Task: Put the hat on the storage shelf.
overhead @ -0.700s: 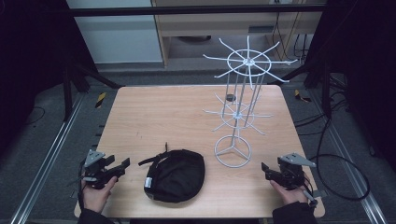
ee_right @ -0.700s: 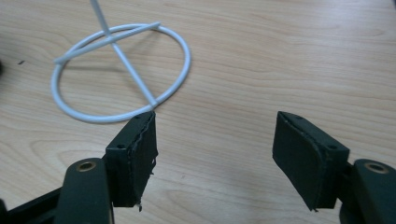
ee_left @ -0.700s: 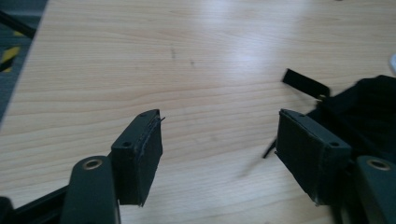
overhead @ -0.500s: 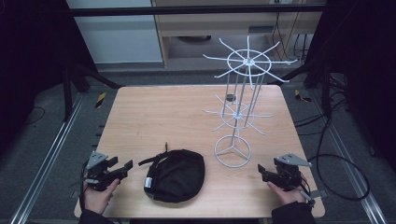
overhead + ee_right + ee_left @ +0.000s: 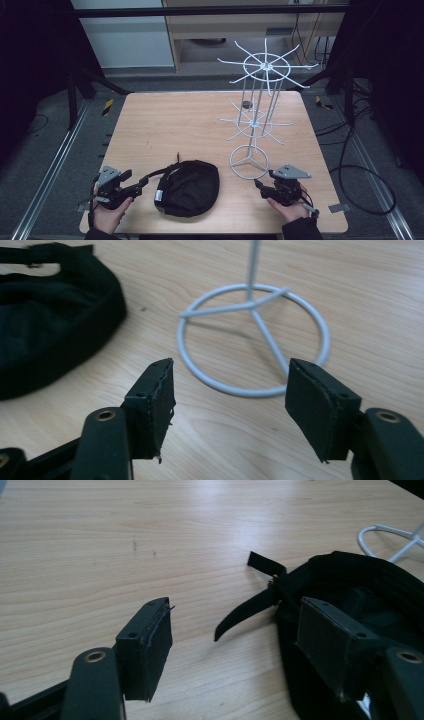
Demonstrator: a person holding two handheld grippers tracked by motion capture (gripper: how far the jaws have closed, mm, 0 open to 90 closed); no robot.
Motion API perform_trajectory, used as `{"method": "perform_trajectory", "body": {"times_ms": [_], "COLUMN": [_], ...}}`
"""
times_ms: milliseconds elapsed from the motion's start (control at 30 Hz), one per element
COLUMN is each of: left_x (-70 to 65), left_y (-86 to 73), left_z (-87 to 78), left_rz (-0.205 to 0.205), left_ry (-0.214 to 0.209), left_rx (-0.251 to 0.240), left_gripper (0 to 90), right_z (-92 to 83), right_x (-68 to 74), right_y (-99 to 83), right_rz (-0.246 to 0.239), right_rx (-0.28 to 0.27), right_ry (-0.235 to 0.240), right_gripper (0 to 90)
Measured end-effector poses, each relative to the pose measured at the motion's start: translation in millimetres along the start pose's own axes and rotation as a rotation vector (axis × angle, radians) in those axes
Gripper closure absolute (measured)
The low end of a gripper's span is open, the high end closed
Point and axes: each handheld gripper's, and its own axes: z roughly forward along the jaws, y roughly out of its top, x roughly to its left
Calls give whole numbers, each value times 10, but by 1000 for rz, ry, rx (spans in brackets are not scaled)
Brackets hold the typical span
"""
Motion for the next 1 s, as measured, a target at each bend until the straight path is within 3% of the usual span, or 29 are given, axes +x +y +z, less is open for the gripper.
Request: {"method": "perform_trajectory", "body": {"times_ms": [367,667,767,1000], "left_x": [-160,-230,-262,-345], "left_y": [-2,-11,-19,-28], "left_z": [-28,-32,-16,40], "left_rz": [11,33,47,59], "left_ry": [-29,-47,-54,-66], "left_rx": [14,36,63,91], "left_gripper": [366,416,427,449], "right_z": [158,310,403,529], "right_x": [329,509,579,670], "right_y": [225,401,450,508], "right_rz": [-46,-69,-83,-76], "right_rx": [11,10,22,43], "right_ry": [85,121,133,150], "right_gripper": [465,512,521,523]}}
